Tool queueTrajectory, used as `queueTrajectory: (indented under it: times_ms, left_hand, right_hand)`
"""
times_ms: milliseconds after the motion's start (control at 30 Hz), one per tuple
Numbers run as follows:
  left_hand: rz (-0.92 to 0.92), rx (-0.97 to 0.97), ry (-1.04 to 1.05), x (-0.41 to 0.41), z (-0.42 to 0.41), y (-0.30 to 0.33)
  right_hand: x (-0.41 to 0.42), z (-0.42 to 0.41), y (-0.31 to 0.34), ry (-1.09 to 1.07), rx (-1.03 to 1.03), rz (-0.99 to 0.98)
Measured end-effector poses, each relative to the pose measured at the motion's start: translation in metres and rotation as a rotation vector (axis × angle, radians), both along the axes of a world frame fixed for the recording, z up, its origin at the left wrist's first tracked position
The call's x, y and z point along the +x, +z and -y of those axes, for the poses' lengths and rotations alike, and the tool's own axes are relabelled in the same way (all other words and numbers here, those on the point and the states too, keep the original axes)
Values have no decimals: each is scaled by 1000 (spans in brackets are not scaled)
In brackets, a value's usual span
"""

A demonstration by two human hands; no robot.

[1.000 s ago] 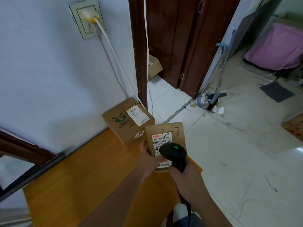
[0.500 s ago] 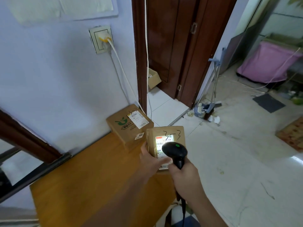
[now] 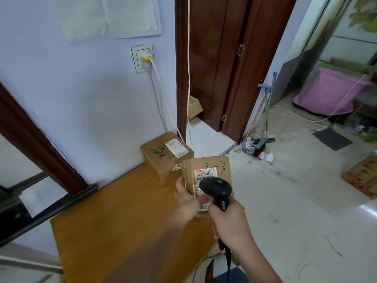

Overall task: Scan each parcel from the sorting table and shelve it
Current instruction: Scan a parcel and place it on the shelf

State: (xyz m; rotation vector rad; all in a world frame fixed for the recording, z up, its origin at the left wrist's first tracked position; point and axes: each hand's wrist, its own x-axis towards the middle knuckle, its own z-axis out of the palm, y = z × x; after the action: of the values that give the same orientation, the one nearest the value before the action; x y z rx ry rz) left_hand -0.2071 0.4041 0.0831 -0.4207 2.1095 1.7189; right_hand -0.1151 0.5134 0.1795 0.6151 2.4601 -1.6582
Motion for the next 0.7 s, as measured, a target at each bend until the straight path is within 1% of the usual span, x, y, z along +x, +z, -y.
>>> queueTrajectory:
  times_ms: [200, 400, 600, 700]
  left_hand:
    - [-66, 19, -50, 18, 21, 16]
    - [-131, 41, -80, 41, 52, 26]
    - [-163, 64, -46, 62, 78, 26]
    - [-166, 73, -29, 69, 87, 29]
  right_hand:
    - [21, 25, 12, -34, 29, -37]
    - [46, 59, 22, -45, 12, -8]
    - [74, 87, 25, -95, 57, -63]
    - [86, 96, 29, -85, 43, -52]
